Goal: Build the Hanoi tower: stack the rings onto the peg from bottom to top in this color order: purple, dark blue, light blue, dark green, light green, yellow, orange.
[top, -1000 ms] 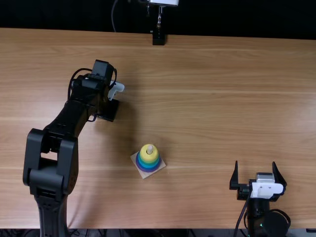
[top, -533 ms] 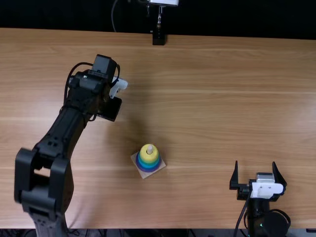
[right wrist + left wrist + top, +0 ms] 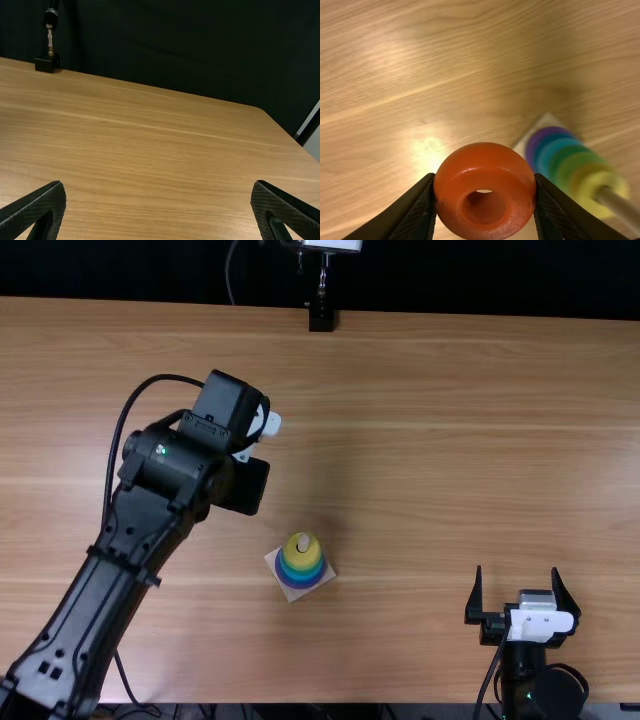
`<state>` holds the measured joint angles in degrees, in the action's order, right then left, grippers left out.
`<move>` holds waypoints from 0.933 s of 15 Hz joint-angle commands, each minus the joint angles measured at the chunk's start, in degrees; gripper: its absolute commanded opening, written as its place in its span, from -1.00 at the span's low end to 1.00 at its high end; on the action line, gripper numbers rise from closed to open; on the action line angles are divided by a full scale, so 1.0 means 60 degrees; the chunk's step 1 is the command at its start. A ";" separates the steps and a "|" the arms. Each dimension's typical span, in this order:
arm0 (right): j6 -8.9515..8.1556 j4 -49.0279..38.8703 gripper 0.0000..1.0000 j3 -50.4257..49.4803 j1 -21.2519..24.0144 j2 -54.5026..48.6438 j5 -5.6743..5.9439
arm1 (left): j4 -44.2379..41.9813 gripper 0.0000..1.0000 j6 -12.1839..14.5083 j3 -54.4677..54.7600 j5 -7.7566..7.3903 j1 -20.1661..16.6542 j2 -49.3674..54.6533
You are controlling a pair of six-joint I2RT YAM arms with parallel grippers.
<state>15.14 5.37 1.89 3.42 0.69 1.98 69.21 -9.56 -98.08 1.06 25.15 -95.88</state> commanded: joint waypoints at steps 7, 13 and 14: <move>0.0026 0.0083 1.00 -0.0154 0.0104 -0.0115 0.0110 | 0.0067 -1.00 -0.1395 0.0922 -0.0054 0.1727 0.0950; 0.0009 0.0083 1.00 -0.0154 0.0104 -0.0115 0.0110 | 0.0067 -1.00 -0.2063 0.0571 -0.0001 0.2503 0.0496; 0.0009 0.0083 1.00 -0.0154 0.0104 -0.0115 0.0110 | 0.0067 -1.00 -0.2063 0.0498 -0.0001 0.2577 0.0467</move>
<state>15.14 5.39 1.89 3.42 0.69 1.98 69.56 -21.06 -92.97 1.04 40.16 -92.20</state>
